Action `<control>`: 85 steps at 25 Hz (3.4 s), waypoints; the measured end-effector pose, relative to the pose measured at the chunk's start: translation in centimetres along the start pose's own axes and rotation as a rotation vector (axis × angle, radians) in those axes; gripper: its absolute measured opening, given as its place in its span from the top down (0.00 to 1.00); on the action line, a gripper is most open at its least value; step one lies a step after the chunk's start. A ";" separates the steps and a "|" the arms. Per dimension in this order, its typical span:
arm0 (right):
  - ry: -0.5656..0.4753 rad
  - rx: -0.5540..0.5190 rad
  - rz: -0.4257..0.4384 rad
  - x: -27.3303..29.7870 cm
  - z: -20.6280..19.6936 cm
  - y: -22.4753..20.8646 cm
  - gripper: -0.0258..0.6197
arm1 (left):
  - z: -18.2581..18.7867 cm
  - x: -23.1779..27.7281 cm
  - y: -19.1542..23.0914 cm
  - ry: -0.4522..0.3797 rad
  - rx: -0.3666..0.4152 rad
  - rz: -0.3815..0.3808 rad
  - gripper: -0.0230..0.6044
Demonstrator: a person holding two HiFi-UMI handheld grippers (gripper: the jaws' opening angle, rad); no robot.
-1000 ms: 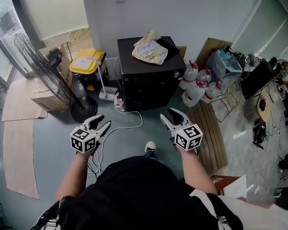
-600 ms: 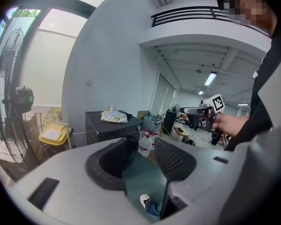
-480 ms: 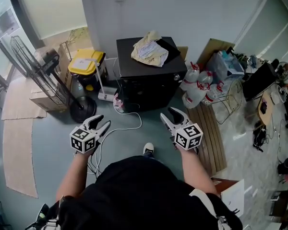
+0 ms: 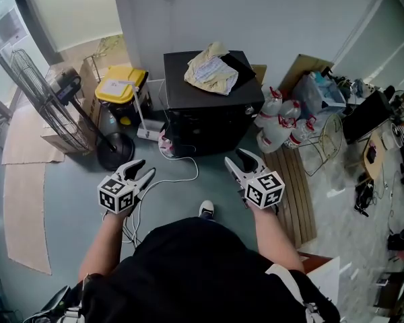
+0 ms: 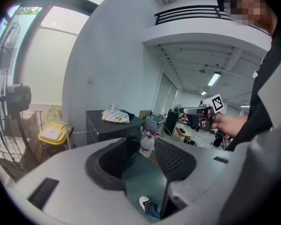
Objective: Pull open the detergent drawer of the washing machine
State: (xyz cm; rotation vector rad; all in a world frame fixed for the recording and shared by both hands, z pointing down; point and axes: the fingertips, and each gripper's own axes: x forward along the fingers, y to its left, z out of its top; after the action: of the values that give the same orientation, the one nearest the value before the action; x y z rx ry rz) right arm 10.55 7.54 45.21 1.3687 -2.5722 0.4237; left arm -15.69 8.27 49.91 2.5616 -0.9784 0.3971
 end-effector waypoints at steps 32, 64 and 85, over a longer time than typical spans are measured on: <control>0.049 0.009 0.039 4.9 0.6 -8.0 0.66 | 3.0 7.3 2.6 0.015 -0.032 0.033 0.67; 0.066 -0.022 0.152 10.1 3.4 -16.0 0.65 | 6.6 13.7 4.1 -0.026 -0.079 0.138 0.67; 0.090 -0.025 0.195 13.7 3.9 -16.7 0.65 | 7.2 15.6 6.0 -0.033 -0.097 0.134 0.67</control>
State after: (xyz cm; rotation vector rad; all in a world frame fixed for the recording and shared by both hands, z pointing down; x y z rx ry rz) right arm 16.72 -13.22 48.37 1.0684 -2.6358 0.4708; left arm -7.66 -8.06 50.93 2.4315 -1.1565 0.3363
